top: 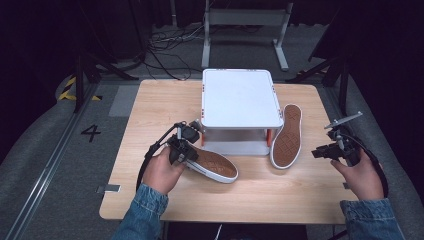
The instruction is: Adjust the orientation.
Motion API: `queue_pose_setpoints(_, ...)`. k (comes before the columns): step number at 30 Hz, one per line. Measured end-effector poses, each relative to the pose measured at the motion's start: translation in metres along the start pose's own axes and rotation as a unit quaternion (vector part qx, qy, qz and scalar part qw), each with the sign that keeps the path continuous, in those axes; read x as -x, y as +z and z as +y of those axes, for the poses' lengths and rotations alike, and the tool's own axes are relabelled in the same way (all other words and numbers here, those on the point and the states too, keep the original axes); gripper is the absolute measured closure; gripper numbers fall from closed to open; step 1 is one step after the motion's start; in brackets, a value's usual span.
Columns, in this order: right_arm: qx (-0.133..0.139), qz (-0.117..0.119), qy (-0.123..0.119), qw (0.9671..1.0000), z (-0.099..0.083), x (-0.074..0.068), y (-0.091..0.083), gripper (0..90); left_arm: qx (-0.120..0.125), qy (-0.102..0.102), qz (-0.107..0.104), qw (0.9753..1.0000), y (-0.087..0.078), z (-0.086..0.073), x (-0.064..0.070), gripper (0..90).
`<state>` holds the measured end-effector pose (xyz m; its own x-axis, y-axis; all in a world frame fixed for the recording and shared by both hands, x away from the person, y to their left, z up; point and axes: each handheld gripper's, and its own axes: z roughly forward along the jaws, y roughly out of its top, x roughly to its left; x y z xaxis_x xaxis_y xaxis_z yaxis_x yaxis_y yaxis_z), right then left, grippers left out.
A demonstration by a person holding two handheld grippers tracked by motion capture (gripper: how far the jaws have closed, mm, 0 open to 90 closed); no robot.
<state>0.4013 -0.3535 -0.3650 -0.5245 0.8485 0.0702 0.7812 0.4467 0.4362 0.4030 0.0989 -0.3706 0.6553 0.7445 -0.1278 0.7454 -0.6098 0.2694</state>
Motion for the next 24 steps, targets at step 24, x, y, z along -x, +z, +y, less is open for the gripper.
queue_pose_setpoints(24,-0.001,0.02,-0.026,0.9995,0.027,-0.01,0.013,63.1,-0.014,0.021,-0.005,0.9997,-0.013,-0.024,0.013,50.7)
